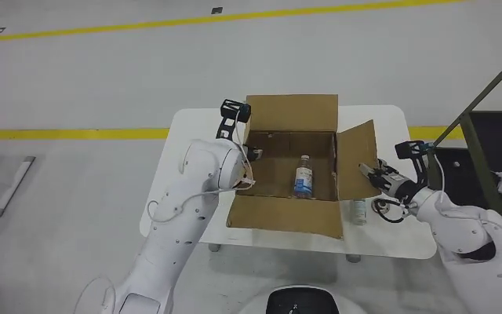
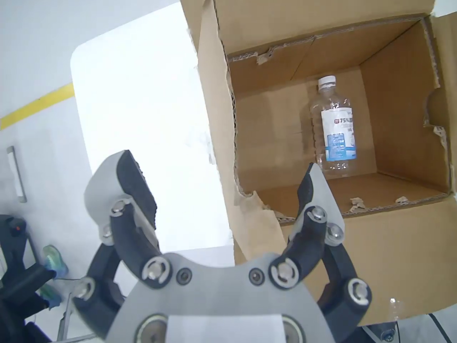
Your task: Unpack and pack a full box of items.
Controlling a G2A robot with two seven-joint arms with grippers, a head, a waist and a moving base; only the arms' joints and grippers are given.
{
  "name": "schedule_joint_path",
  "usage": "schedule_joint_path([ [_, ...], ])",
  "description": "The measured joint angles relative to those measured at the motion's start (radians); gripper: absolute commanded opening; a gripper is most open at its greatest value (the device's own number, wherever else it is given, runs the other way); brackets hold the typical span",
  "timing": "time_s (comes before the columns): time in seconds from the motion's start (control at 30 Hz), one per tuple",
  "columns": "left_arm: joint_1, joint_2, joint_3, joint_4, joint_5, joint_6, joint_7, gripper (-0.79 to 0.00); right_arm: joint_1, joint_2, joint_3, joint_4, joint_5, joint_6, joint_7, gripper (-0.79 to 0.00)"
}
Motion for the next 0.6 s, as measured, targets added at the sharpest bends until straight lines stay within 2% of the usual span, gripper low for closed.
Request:
schedule_joint_path([
  [0.3, 0.024, 0.009, -0.043, 0.024, 0.103, -0.01, -0.027, 0.0, -0.001, 0.006, -0.008, 0.018, -0.009, 0.007, -0.012, -0.785],
  [0.6, 0.027, 0.016, -0.103, 0.11, 0.19, -0.006, -0.039, 0.0, 0.001, 0.012, -0.011, 0.041, -0.017, 0.004, -0.02, -0.785],
])
